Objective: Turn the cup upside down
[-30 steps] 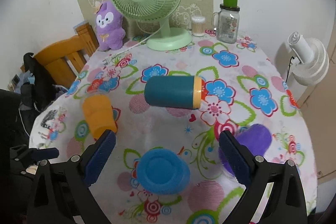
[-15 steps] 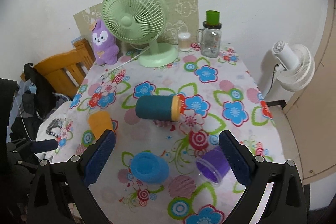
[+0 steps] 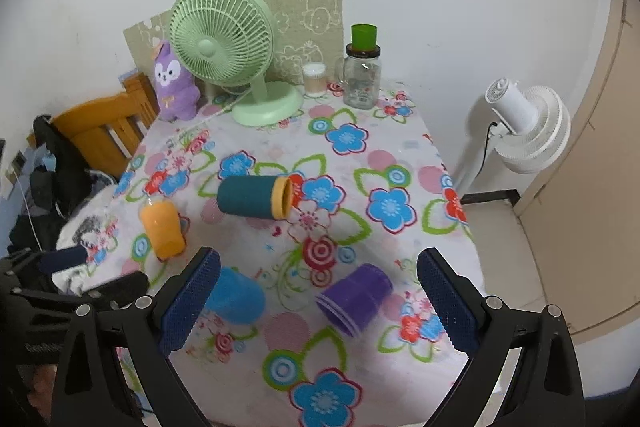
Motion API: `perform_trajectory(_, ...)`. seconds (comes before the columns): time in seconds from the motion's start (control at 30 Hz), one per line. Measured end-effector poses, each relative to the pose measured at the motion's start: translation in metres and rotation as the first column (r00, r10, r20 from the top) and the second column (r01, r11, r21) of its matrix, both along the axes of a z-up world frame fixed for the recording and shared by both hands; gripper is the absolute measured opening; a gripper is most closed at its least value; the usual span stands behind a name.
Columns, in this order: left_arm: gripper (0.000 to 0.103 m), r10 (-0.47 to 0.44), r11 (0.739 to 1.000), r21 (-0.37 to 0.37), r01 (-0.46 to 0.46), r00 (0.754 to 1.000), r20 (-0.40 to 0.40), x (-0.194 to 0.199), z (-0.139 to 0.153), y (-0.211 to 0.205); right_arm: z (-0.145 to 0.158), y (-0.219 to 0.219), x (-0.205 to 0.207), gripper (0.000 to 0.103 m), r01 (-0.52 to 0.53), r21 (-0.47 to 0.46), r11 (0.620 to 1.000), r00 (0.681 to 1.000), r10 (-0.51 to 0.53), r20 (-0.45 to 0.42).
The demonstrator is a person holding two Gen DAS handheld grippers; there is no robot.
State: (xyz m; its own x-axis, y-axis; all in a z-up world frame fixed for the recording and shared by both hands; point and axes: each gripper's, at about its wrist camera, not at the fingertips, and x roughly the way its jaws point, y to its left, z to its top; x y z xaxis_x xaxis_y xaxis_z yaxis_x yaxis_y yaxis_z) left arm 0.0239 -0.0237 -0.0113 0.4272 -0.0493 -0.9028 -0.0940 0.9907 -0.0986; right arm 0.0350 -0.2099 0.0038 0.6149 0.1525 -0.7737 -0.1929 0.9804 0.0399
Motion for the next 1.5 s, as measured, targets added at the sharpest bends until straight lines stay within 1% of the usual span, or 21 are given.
perform_trajectory(0.23,0.100,0.032,0.999,0.015,-0.032,0.999,0.029,-0.020,0.015,-0.005,0.009,-0.008,-0.010,0.100,-0.018,-0.030,0.999,1.000,0.018,-0.012)
perform_trajectory(0.5,0.101,0.067,0.997,0.020,-0.068,0.996,0.058,-0.035,0.032,-0.004,0.024,-0.008,-0.022,0.100,-0.037,-0.015,0.999,0.999,0.037,-0.002)
perform_trajectory(0.63,0.101,0.080,0.997,-0.002,-0.080,0.994,0.069,-0.037,0.037,-0.003,0.027,-0.008,-0.025,0.100,-0.037,-0.022,0.999,0.999,0.037,-0.001)
perform_trajectory(0.9,0.103,0.065,0.998,0.003,-0.066,0.993,0.096,-0.040,0.045,-0.009,0.028,-0.007,-0.027,0.100,-0.034,-0.027,0.999,0.999,0.034,-0.002)
perform_trajectory(1.2,0.103,0.049,0.999,0.018,-0.051,0.992,0.112,-0.040,0.050,-0.014,0.033,-0.012,-0.030,0.100,-0.018,-0.028,0.999,1.000,0.018,0.013)
perform_trajectory(1.5,0.103,0.039,0.999,0.029,-0.043,0.992,0.124,-0.039,0.053,-0.017,0.038,-0.009,-0.028,0.100,-0.024,-0.031,0.999,0.999,0.025,0.025)
